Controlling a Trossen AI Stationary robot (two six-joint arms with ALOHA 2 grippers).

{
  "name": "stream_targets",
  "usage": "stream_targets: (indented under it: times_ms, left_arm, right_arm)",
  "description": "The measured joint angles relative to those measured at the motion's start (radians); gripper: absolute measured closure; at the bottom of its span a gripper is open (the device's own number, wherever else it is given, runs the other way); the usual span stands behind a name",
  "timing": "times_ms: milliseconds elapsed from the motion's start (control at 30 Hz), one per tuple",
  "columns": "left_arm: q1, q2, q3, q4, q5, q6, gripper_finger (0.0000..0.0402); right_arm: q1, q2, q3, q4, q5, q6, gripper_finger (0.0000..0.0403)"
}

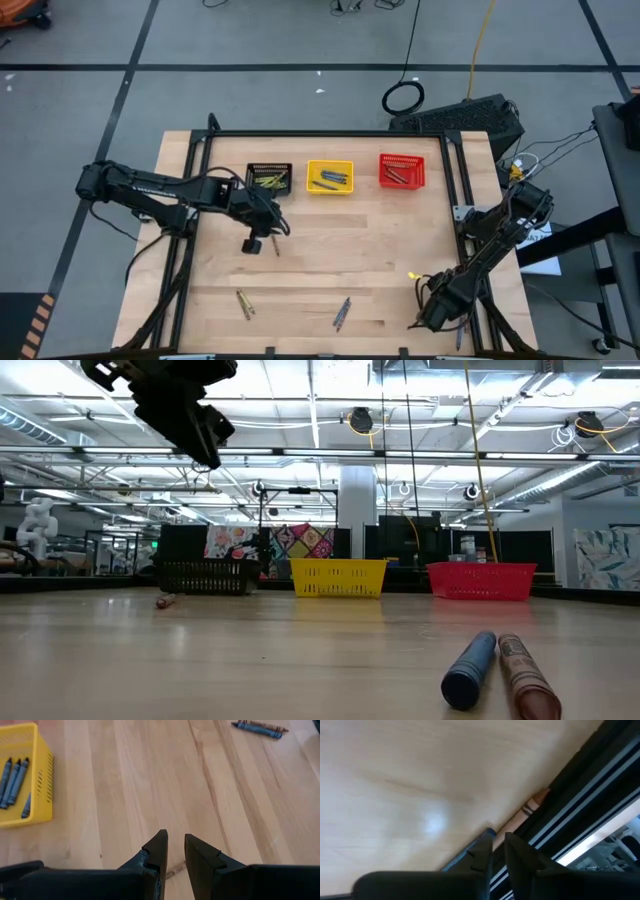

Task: Sort crayons
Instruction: Put the blue crayon into the yellow bin

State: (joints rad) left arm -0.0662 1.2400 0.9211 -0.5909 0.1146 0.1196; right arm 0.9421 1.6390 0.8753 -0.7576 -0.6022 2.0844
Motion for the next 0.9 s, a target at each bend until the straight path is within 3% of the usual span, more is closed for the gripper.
stream_targets:
  times_ms: [233,533,900]
  left_arm:
    - [-0.008,0.0,0.0,-0.006,0.0,0.0,0.0333]
    - [-0.044,0.0,0.0,-0.007,0.0,0.001,0.0333]
    - [-0.047,0.0,0.0,-0.021,0.0,0.0,0.0333]
  right_arm:
    - [0.002,0.0,0.0,-0.009,0.0,0.069,0.0321]
    - [0.013,-0.001,0.0,-0.024,-0.001,0.145,0.0325]
    - [0.021,0.002,0.0,-0.101,-0.03,-0.082,0.0328]
